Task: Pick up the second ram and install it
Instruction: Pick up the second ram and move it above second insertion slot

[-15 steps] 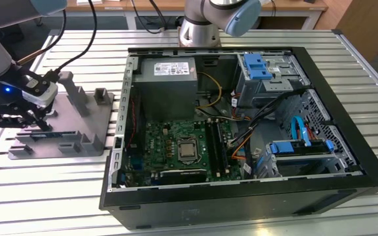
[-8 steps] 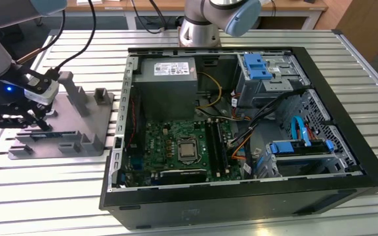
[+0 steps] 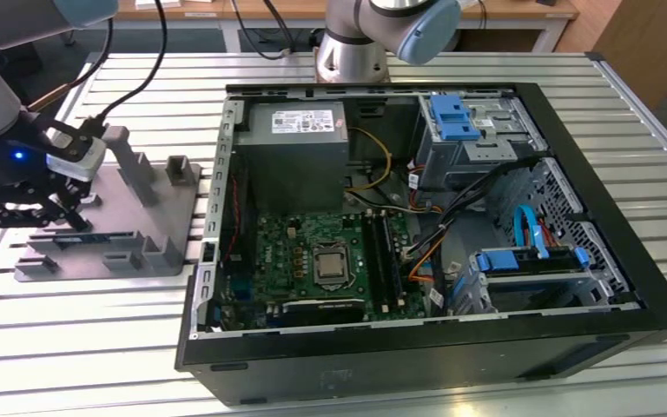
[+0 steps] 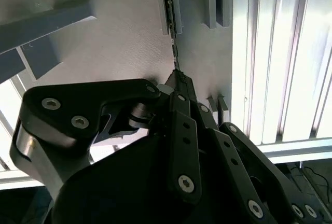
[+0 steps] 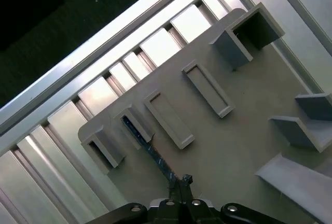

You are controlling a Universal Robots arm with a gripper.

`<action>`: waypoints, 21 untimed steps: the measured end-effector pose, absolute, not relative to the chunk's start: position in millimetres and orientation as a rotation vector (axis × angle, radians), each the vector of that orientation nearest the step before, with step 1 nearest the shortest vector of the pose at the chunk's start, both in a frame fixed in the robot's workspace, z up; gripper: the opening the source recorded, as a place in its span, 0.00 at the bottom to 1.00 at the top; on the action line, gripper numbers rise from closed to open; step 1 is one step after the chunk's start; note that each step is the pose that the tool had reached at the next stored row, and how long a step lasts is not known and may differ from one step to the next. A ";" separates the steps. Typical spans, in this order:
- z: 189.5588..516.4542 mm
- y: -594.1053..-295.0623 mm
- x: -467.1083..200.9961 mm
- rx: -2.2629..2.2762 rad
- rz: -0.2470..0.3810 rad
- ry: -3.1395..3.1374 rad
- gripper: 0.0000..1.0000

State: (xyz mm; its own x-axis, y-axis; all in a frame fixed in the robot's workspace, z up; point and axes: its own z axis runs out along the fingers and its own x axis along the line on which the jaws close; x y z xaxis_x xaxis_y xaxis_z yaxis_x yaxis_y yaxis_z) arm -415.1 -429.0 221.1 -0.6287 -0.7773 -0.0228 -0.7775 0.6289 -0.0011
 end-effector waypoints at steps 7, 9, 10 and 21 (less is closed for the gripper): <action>221.1 -429.0 -415.1 -1.435 0.015 2.771 0.10; 221.1 -429.0 -415.1 -1.459 0.015 2.759 0.10; 221.1 -429.0 -415.1 -1.470 0.015 2.753 0.10; 221.1 -429.0 -415.1 -1.589 0.017 2.686 0.10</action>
State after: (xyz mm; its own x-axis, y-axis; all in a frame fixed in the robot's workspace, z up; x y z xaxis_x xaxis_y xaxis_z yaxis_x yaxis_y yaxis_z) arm -415.1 -429.0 221.1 -0.4813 -0.8763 -0.0229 -0.8765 0.4814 -0.0011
